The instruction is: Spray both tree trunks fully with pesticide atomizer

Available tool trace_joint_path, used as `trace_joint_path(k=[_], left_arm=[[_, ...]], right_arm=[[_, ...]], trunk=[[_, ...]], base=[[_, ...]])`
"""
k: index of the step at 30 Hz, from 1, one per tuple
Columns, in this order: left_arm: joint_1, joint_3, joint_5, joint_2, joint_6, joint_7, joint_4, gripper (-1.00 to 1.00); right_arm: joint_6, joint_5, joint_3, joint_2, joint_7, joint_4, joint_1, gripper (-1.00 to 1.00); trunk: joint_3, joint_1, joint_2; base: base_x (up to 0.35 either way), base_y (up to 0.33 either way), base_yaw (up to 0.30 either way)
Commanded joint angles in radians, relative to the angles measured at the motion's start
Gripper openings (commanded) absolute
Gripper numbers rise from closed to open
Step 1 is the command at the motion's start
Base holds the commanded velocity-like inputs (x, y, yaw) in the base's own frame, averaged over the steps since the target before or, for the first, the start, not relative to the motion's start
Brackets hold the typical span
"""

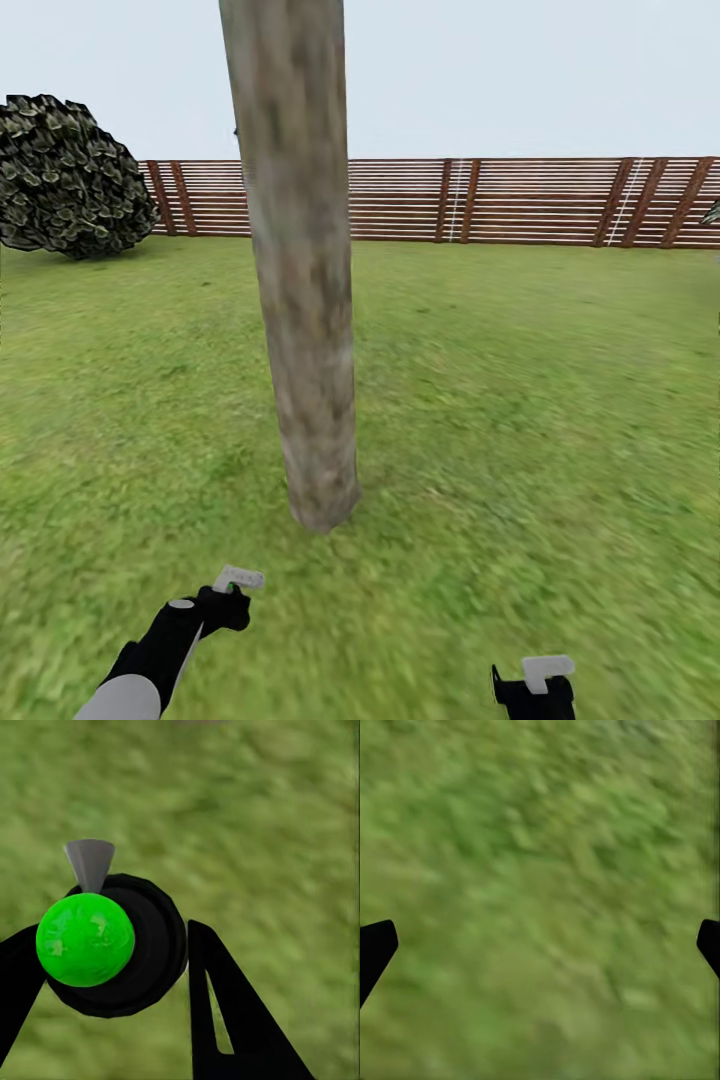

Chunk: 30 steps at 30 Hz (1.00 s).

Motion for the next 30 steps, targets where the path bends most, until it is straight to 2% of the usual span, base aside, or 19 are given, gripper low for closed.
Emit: trace_joint_path(k=[1,4,6,8,10,14,15,17,20,22,24,27,30], left_arm=[[-0.001,0.002,0.000,-0.007,0.009,0.002,-0.001,-1.00],[-0.004,0.003,0.002,-0.010,0.009,0.002,-0.001,-1.00],[-0.006,0.003,0.002,-0.024,0.009,0.001,-0.001,-1.00],[-0.006,0.003,0.001,-0.044,0.009,0.002,-0.001,-1.00],[-0.006,0.003,0.001,-0.050,0.009,0.002,-0.002,-1.00],[-0.004,0.007,-0.001,-0.024,0.009,0.004,-0.002,-1.00],[-0.002,0.008,0.000,-0.007,0.009,0.004,-0.001,-1.00],[0.000,0.005,0.000,-0.004,0.009,0.004,0.003,-1.00],[-0.003,0.001,0.000,-0.034,0.009,0.003,0.007,-1.00],[-0.005,0.000,0.000,-0.071,0.011,0.003,0.007,-1.00],[-0.007,-0.001,-0.001,-0.083,0.012,0.002,0.002,-1.00],[-0.007,0.000,-0.002,-0.073,0.013,0.000,-0.001,-1.00],[-0.005,0.003,-0.002,-0.019,0.015,-0.002,0.000,-1.00]], right_arm=[[0.005,0.004,-0.002,-0.001,-0.002,0.074,0.063,1.00],[0.001,0.001,-0.002,0.001,0.000,-0.017,0.063,1.00],[0.000,-0.001,-0.002,0.001,0.001,-0.060,0.063,1.00],[0.000,0.002,0.001,0.001,0.001,-0.073,0.063,1.00],[0.000,0.006,0.001,-0.001,0.001,-0.076,0.063,1.00],[0.000,0.008,0.003,-0.002,0.001,-0.077,0.063,1.00],[0.000,0.008,0.003,-0.001,0.002,-0.077,0.063,1.00],[0.000,0.009,0.003,0.000,0.004,-0.077,0.063,1.00],[0.000,0.009,0.003,0.000,0.004,-0.077,0.063,1.00],[0.000,0.009,0.003,0.000,0.005,-0.077,0.063,1.00],[0.000,0.009,0.003,0.000,0.005,-0.077,0.063,1.00],[0.000,0.009,0.003,0.000,0.004,-0.077,0.063,1.00],[0.001,0.006,0.002,-0.001,0.003,-0.078,0.063,1.00]], trunk=[[0.000,0.000,0.000],[0.000,0.000,0.000],[0.000,0.000,0.000],[0.000,0.000,0.000],[0.000,0.000,0.000],[0.000,0.000,0.000],[0.000,0.000,0.000],[0.000,0.000,0.000],[0.000,0.000,0.000],[0.000,0.000,0.000],[0.000,0.000,0.000],[0.000,0.000,0.000],[0.000,0.000,0.000]], base=[[0.000,0.000,0.000],[0.000,0.000,0.000],[0.000,0.000,0.000],[0.000,0.000,0.000],[0.000,0.000,0.000],[0.000,0.000,0.000],[0.000,0.000,0.000],[0.000,0.000,0.000],[0.000,0.000,0.000],[0.000,0.000,0.000],[0.000,0.000,0.000],[0.000,0.000,0.000],[0.000,0.000,0.000]])
